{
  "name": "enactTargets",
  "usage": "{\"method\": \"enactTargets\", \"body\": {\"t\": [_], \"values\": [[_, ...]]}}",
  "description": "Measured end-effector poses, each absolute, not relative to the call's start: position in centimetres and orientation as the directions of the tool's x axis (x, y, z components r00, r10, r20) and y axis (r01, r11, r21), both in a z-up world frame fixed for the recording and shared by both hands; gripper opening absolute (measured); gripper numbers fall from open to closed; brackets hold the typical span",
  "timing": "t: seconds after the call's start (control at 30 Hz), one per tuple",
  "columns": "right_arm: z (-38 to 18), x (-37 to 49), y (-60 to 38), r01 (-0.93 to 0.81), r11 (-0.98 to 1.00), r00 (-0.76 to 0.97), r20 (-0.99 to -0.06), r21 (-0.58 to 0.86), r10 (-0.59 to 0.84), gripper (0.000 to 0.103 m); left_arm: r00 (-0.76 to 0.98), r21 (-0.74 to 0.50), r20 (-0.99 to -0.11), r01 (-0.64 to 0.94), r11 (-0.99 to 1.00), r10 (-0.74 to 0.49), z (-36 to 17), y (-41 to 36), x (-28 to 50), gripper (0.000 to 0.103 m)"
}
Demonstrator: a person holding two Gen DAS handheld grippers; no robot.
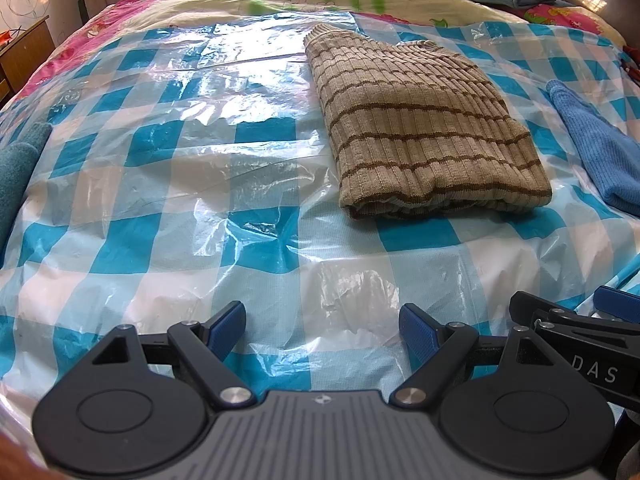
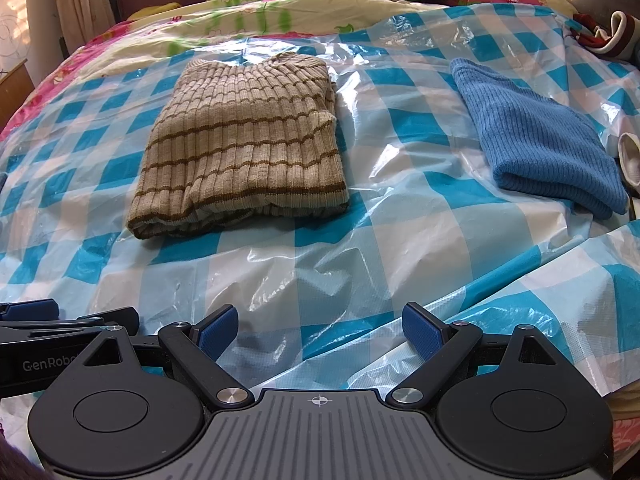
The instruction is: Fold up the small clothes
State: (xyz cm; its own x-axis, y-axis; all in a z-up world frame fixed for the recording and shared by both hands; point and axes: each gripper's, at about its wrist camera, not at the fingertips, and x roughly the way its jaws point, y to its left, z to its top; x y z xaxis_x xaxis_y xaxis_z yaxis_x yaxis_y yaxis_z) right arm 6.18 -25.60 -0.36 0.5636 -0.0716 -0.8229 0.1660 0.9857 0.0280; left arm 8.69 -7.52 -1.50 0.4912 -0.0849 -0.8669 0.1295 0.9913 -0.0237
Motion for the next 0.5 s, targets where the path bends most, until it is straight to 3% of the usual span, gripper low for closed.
{"method": "enactTargets", "body": {"t": [0.5], "values": [[-0.45, 6.1, -25.61, 0.167, 0.986, 0.563, -0.823, 0.031, -0.07, 0.091, 0.492, -0.023, -0.867, 0.13, 0.991, -0.084, -1.49, -7.52, 8.67, 0.088]]}}
